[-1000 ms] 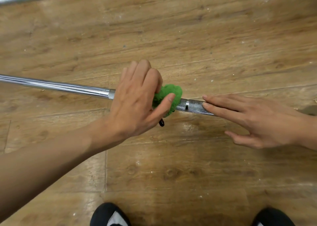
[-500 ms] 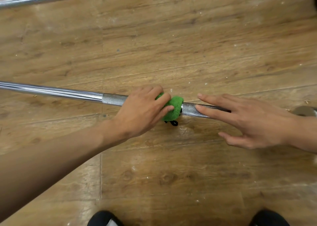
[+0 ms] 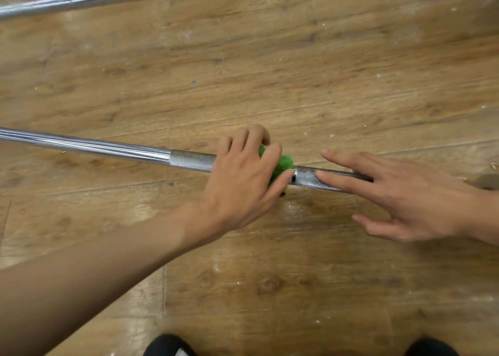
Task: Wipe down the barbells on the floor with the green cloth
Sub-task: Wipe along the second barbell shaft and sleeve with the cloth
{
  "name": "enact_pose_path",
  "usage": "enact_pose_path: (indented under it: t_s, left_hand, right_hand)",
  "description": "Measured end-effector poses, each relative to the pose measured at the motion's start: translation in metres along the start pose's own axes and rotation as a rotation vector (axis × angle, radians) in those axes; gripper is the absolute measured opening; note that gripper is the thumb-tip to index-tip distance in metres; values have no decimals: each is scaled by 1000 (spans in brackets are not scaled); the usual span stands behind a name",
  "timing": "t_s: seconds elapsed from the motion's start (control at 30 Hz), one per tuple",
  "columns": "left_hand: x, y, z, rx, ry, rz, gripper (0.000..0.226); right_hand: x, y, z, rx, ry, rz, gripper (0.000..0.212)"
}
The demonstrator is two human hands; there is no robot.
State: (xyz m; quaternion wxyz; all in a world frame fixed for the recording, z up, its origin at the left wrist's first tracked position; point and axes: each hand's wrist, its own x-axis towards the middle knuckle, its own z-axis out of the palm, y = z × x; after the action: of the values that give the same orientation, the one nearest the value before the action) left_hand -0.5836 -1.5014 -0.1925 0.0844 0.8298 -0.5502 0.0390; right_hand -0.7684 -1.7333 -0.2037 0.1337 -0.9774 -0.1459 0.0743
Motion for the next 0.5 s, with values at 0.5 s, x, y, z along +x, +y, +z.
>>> enact_pose_path:
  t_s: [0.5]
  left_hand:
    - [-8,-12,6,-136,290,204,48]
  right_hand:
    - [11,-4,-8,-101,50,-69,80]
